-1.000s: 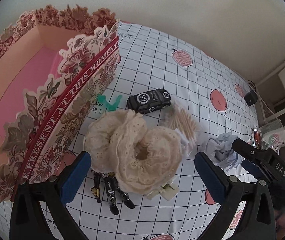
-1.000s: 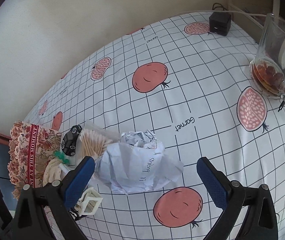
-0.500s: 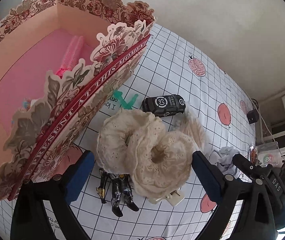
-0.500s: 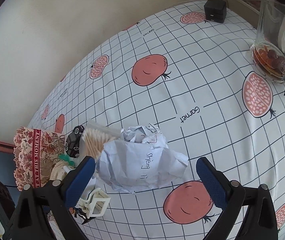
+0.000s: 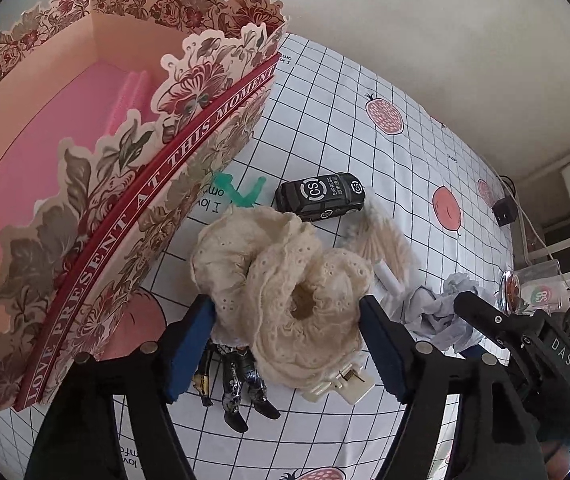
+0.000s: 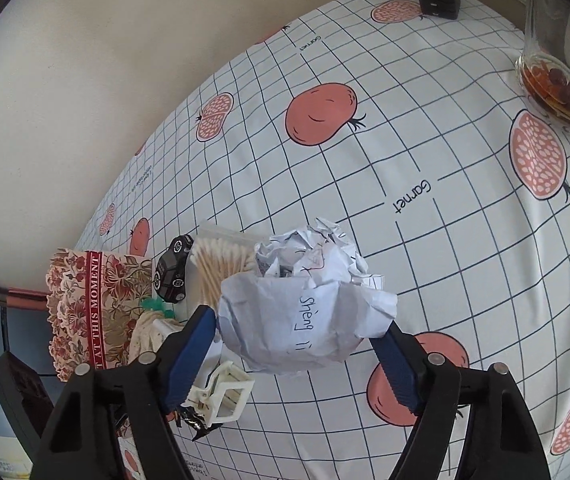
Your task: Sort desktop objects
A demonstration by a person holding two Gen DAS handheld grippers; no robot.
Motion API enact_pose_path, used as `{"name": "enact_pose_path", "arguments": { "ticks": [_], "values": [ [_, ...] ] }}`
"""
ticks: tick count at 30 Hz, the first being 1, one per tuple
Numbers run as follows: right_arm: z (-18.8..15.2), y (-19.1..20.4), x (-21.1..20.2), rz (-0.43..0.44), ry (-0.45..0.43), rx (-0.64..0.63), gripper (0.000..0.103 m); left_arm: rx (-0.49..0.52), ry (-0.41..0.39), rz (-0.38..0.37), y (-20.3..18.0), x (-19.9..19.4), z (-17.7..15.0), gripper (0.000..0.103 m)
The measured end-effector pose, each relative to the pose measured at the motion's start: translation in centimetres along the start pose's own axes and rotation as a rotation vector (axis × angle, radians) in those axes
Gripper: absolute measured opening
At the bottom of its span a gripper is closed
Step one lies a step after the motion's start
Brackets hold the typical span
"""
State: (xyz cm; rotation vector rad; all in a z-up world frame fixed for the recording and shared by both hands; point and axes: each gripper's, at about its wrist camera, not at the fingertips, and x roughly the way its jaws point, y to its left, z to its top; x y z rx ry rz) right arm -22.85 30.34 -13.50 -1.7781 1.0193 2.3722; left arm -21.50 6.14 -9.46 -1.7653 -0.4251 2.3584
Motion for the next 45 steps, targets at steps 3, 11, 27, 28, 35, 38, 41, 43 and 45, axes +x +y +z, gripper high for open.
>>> {"name": "enact_pose_path", "arguments": {
  "ticks": [3, 11, 27, 28, 35, 38, 41, 43, 45],
  "values": [
    [-0.1, 0.2, -0.2, -0.009, -0.014, -0.007, 0.079, 0.012, 0.0, 0.001, -0.1, 0.0, -0.1, 0.074],
    [-0.2, 0.6, -0.8, 0.005, -0.041, 0.005, 0.068, 0.029, -0.001, 0.008, -0.2, -0.1, -0.2, 0.066],
    [-0.4, 1.5, -2.0, 0.004, -0.058, -0.005, 0.061, 0.026, 0.005, -0.007, -0.2, -0.6, -0.5, 0.044],
    [-0.4, 1.6, -2.1, 0.008, -0.06, -0.005, 0.061, 0.025, 0.006, -0.007, -0.1, -0.6, -0.5, 0.042],
    [-0.6, 2.5, -3.1, 0.016, -0.076, -0.027, 0.061, 0.019, 0.006, -0.022, 0.2, -1.3, -0.6, 0.028],
    [-0.7, 2.8, -3.4, 0.02, -0.08, -0.03, 0.061, 0.023, 0.005, -0.026, 0.1, -1.6, -0.7, 0.02],
    [-0.8, 3.1, -3.8, 0.023, -0.086, -0.036, 0.061, 0.027, 0.003, -0.029, 0.0, -1.7, -0.6, 0.016],
    [-0.8, 3.2, -3.9, 0.024, -0.089, -0.038, 0.061, 0.028, 0.002, -0.034, 0.0, -1.9, -0.6, 0.014],
    [-0.9, 3.2, -4.0, 0.024, -0.088, -0.037, 0.061, 0.03, 0.0, -0.037, 0.1, -2.0, -0.7, 0.008]
  ]
}}
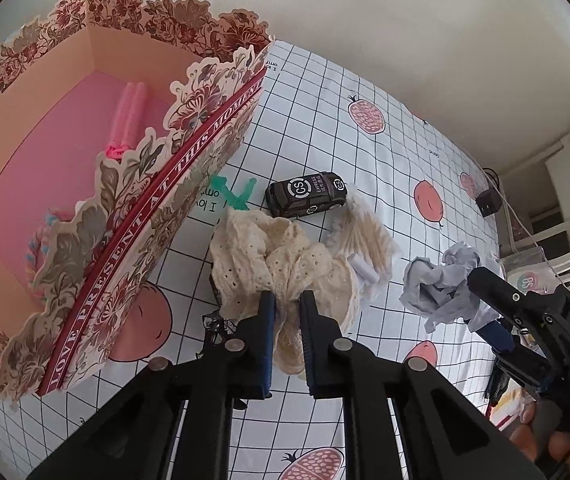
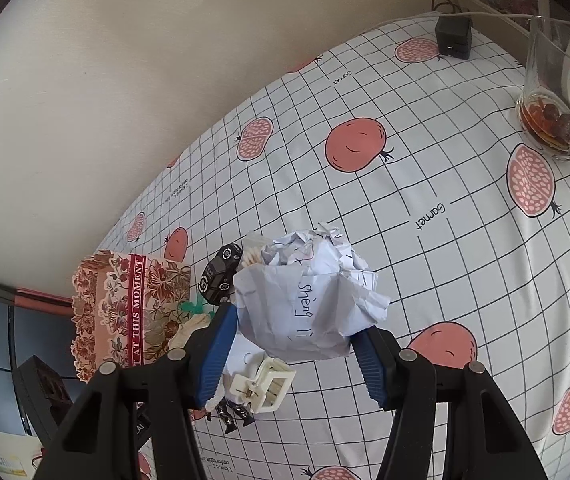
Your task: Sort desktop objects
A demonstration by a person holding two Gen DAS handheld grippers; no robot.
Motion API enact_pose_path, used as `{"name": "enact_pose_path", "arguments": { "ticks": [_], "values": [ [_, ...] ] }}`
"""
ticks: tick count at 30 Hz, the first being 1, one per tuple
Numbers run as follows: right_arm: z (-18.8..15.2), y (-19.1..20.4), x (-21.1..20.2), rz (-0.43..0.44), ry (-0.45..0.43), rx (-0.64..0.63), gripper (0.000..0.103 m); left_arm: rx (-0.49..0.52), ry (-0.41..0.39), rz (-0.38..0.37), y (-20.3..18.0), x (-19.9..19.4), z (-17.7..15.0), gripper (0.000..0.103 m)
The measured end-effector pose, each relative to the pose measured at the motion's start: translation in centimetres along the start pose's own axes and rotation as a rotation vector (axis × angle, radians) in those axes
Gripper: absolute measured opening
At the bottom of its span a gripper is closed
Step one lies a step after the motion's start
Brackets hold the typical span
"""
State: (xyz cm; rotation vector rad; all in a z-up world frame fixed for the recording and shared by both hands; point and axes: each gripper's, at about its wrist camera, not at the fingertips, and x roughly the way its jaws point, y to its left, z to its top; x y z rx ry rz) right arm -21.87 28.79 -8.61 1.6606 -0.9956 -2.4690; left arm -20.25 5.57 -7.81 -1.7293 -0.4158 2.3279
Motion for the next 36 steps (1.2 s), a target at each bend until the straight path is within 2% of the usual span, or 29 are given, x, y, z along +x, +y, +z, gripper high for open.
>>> {"name": "enact_pose_path", "arguments": {
  "ticks": [13, 18, 28, 36],
  "values": [
    [0.0, 0.8, -1.2, 0.018, -0.02, -0.006, 0.061, 0.0, -0.029, -0.024, -0.2, -1.4, 0.1, 0.006],
    [0.1, 1.0, -2.0, 0.026, -0.039, -0.001, 0.061, -0.004, -0.058, -0.066, -0.2, -2.9, 0.4, 0.005],
    [0.1, 2.4, -4.9, 0.099, -0.136, -0.013, 0.061, -0.019, -0.193, -0.133, 0.2, -7.9, 1.5, 0.005],
    [-0.4, 4.4, -6.8, 0.169, -0.211, -0.071, 0.061, -0.021, -0.327, -0.183, 0.7, -12.1, 2.0, 0.005]
  ]
}}
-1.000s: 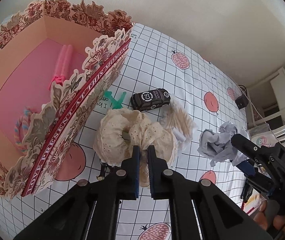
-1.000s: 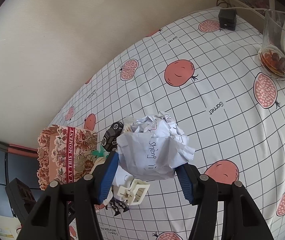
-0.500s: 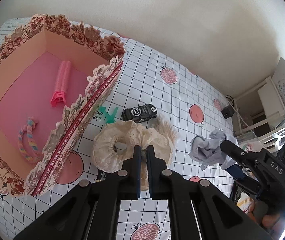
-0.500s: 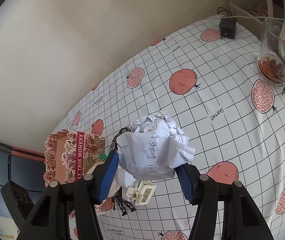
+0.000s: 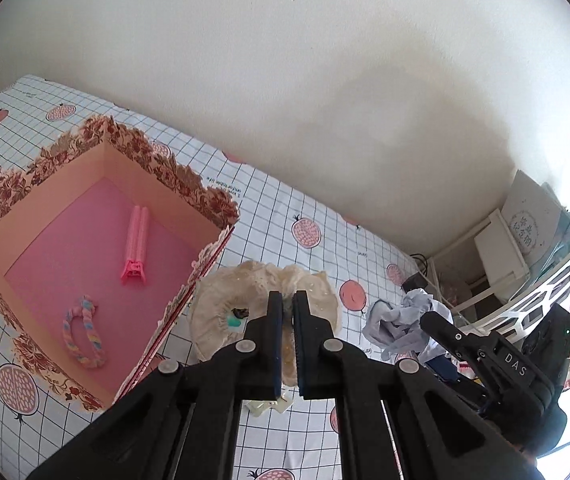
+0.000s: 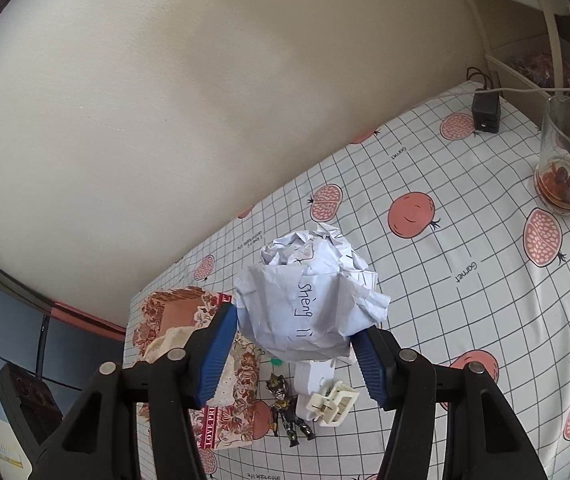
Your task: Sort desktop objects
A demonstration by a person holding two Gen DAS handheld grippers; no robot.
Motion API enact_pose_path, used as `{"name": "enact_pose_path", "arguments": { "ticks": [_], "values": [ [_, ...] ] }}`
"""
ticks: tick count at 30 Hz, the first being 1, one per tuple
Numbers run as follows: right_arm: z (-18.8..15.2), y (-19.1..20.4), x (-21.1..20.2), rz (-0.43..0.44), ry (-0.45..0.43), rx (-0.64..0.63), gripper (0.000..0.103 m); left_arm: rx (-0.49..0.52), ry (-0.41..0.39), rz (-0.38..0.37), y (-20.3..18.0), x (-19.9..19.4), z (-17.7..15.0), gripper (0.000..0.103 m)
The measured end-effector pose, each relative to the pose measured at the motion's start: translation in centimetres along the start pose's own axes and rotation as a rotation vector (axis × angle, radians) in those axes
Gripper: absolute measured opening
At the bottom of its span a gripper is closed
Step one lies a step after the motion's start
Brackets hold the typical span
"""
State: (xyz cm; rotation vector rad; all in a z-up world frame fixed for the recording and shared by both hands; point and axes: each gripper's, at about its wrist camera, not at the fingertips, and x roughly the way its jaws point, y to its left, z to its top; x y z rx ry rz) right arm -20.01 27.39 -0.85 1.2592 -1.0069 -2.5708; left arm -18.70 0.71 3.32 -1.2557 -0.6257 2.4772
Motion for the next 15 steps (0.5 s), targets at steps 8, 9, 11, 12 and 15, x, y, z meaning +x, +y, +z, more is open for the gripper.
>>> {"name": "enact_pose_path", "arguments": {
  "ticks": [8, 9, 11, 12, 15],
  "values": [
    [-0.6, 1.5, 0.1, 0.026, -0.008, -0.022, 0.061, -0.06, -0.096, -0.008, 1.8, -3.2, 1.7, 0.005],
    [-0.7, 1.6, 0.2, 0.028, -0.005, -0.017, 0.061, -0.07, -0.106, -0.008, 2.1, -3.5, 1.9, 0.005],
    [-1.0, 2.1, 0.5, 0.034, 0.002, -0.016, 0.061, -0.088, -0.125, -0.005, 2.7, -4.1, 2.2, 0.005],
    [-1.1, 2.4, 0.6, 0.036, 0.004, -0.019, 0.061, -0.096, -0.133, -0.001, 3.0, -4.4, 2.2, 0.005],
    [-1.4, 3.3, 0.9, 0.041, 0.006, -0.036, 0.061, -0.124, -0.153, -0.001, 3.9, -5.0, 2.5, 0.005]
  ]
}}
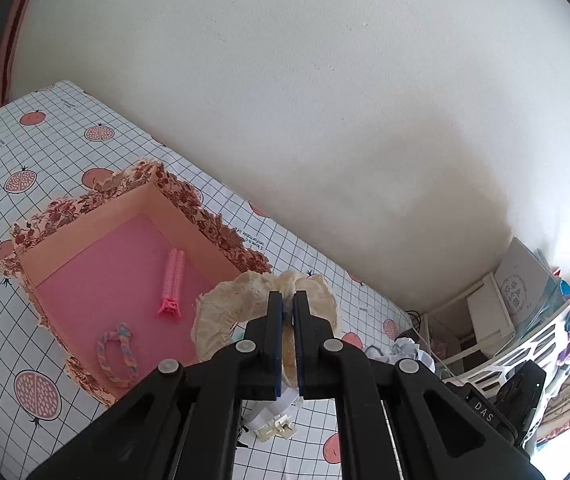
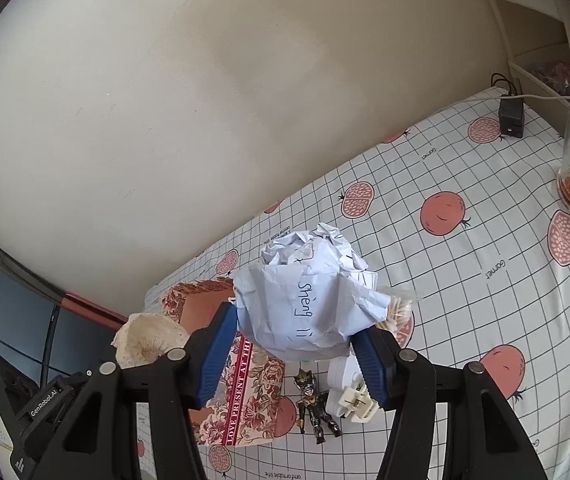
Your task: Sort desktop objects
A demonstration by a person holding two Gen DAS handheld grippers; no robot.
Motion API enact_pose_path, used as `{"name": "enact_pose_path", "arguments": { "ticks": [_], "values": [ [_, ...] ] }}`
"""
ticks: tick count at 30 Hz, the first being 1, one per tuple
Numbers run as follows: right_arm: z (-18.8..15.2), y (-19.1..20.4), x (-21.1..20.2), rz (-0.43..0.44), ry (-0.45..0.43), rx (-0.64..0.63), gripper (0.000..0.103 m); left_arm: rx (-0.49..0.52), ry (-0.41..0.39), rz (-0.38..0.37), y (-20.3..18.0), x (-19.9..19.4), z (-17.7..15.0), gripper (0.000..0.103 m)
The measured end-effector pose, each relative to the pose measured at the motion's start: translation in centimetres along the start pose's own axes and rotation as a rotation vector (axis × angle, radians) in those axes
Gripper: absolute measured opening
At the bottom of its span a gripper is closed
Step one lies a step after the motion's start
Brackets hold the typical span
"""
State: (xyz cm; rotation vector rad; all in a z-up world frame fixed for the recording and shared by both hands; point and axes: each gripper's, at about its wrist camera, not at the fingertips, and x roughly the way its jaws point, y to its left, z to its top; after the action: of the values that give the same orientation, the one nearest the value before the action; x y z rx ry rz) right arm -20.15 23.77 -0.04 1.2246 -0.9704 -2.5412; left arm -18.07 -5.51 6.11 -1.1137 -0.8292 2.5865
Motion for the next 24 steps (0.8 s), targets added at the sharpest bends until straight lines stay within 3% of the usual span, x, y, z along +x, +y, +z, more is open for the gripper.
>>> {"name": "enact_pose_path", "arguments": {
  "ticks": [10, 24],
  "values": [
    [-1.6, 2.6, 1.2, 0.023, 0.025, -0.042, 0.061, -0.069, -0.046, 0.007, 2.3, -1.5, 1.2, 0.005],
    [-5.6, 7.6, 4.5, 0.074, 0.092, -0.134, 0.061, -0.186, -0.069, 0.085, 6.1, -3.3, 1.8, 0.005]
  ]
}}
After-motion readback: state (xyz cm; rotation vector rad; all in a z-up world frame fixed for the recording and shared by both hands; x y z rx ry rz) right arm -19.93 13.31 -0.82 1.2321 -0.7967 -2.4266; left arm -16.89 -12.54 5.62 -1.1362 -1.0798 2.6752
